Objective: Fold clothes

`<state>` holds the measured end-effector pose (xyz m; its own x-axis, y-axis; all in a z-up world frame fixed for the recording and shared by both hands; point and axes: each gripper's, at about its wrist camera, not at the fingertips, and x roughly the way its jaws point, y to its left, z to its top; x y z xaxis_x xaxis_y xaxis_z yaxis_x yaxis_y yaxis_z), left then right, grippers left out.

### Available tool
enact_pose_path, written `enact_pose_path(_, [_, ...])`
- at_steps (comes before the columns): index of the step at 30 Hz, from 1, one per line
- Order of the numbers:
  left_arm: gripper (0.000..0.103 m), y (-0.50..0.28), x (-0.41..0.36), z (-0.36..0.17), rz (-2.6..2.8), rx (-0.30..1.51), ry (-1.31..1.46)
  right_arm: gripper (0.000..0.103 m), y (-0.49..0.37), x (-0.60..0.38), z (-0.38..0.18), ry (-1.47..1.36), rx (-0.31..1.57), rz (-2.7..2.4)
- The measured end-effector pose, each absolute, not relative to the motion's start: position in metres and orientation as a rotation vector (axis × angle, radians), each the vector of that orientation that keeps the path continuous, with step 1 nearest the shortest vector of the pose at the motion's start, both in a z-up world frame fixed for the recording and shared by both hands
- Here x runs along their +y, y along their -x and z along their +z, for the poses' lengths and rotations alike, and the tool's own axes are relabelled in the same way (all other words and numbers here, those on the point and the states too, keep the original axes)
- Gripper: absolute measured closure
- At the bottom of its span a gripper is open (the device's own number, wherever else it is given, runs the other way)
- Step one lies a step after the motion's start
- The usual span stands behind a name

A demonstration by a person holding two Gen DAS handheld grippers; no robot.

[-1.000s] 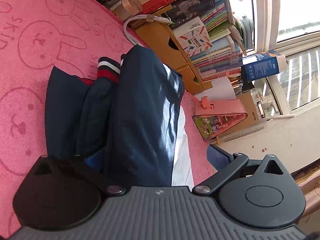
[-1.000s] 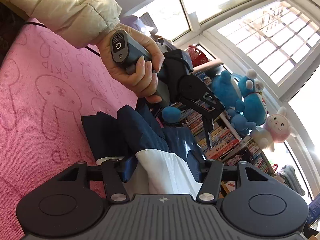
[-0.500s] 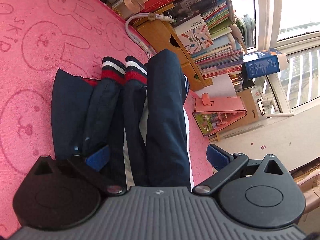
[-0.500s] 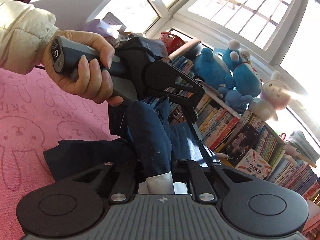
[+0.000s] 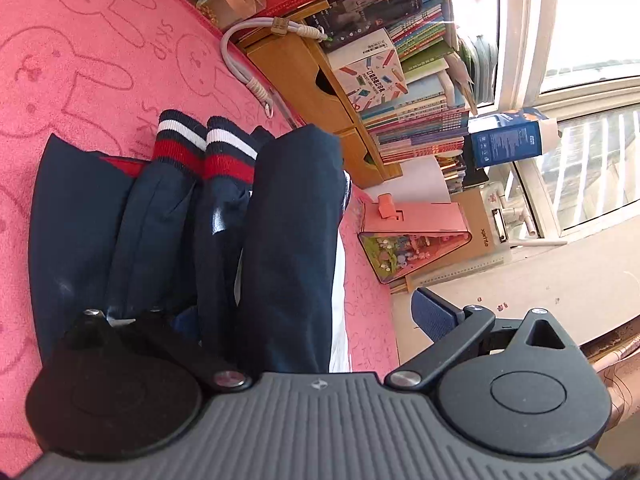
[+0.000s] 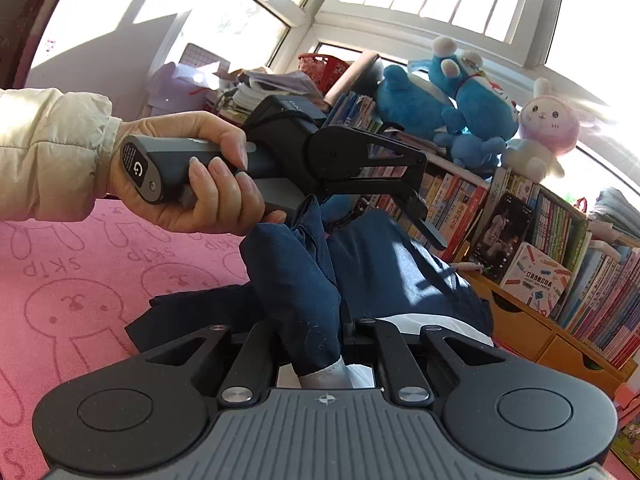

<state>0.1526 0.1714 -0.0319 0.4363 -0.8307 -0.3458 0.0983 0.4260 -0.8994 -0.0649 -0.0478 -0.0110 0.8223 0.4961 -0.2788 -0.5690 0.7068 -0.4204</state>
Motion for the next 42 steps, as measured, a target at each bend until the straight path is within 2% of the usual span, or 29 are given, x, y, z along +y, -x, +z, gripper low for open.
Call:
enact_pose_path(2, [0.009,-0.153,0.172,-0.025,-0.691,0.914,0.92,0.092,0.067,-0.044,-0.013,0.527,0.143,0.593])
enact_pose_path(3, [0.016,-0.152,0.172,-0.022,-0.685,0.903,0.901,0.092,0.068,-0.043,-0.014,0.528,0.141,0.592])
enact_pose_path(4, [0.03,-0.151,0.171,-0.018,-0.669,0.896,0.878,0.092,0.067,-0.042,-0.013,0.524,0.142,0.592])
enact_pose_path(5, [0.054,-0.15,0.171,-0.015,-0.653,0.888,0.855,0.092,0.066,-0.04,-0.012,0.52,0.143,0.593])
enact_pose_path(6, [0.064,-0.149,0.172,-0.011,-0.627,0.885,0.834,0.092,0.066,-0.038,-0.011,0.518,0.143,0.593])
enact_pose_path(7, [0.071,-0.148,0.174,-0.008,-0.615,0.876,0.824,0.092,0.066,-0.035,-0.01,0.523,0.14,0.597])
enact_pose_path(10, [0.075,-0.148,0.187,-0.003,-0.593,0.843,0.823,0.092,0.068,-0.021,-0.007,0.553,0.106,0.619])
enact_pose_path(15, [0.075,-0.152,0.205,-0.016,-0.478,0.863,0.776,0.092,0.058,0.006,-0.016,0.618,0.156,0.648])
enact_pose_path(19, [0.069,-0.146,0.225,-0.029,-0.419,0.866,0.78,0.092,0.066,0.012,-0.037,0.729,0.169,0.661])
enact_pose_path(24, [0.065,-0.128,0.243,-0.012,-0.289,0.804,0.704,0.091,0.077,0.021,-0.044,0.807,0.149,0.687])
enact_pose_path(27, [0.058,-0.107,0.235,0.016,-0.17,0.714,0.538,0.091,0.082,0.025,-0.05,0.858,0.141,0.695])
enact_pose_path(33, [0.027,-0.059,0.199,0.055,-0.217,0.571,0.378,0.091,0.082,0.028,-0.053,0.871,0.153,0.687])
enact_pose_path(38, [0.024,-0.054,0.159,0.033,-0.306,0.667,0.28,0.086,0.091,0.032,-0.061,0.939,0.092,0.638])
enact_pose_path(39, [0.024,-0.056,0.151,0.026,-0.306,0.692,0.255,0.084,0.094,0.032,-0.062,0.947,0.078,0.622])
enact_pose_path(40, [0.024,-0.06,0.149,0.016,-0.281,0.718,0.244,0.077,0.096,0.031,-0.062,0.95,0.067,0.606])
enact_pose_path(41, [0.023,-0.063,0.148,0.006,-0.252,0.739,0.229,0.062,0.098,0.03,-0.061,0.951,0.05,0.584])
enact_pose_path(42, [0.022,-0.066,0.147,-0.004,-0.224,0.76,0.216,0.054,0.101,0.026,-0.06,0.949,0.022,0.545])
